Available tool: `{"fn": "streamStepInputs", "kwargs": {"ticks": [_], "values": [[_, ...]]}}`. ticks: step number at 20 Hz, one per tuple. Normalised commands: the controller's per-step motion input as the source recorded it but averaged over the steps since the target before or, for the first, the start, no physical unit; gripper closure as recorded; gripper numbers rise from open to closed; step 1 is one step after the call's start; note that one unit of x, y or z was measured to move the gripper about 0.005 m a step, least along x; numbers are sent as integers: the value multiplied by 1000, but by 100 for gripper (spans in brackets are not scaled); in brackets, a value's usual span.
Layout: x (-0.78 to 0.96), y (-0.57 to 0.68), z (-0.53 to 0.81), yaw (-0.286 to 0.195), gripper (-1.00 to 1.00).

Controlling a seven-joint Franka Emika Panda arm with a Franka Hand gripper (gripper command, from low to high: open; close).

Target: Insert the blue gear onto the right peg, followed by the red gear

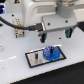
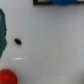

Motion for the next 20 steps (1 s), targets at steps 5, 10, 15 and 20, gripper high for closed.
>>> {"fn": "streamStepInputs", "kwargs": {"ticks": [5, 10, 15, 20], "values": [[-571, 460, 14, 0, -100], [-530, 433, -8, 0, -100], [-446, 454, -24, 0, -100], [-428, 345, -105, 0, -100]]}}
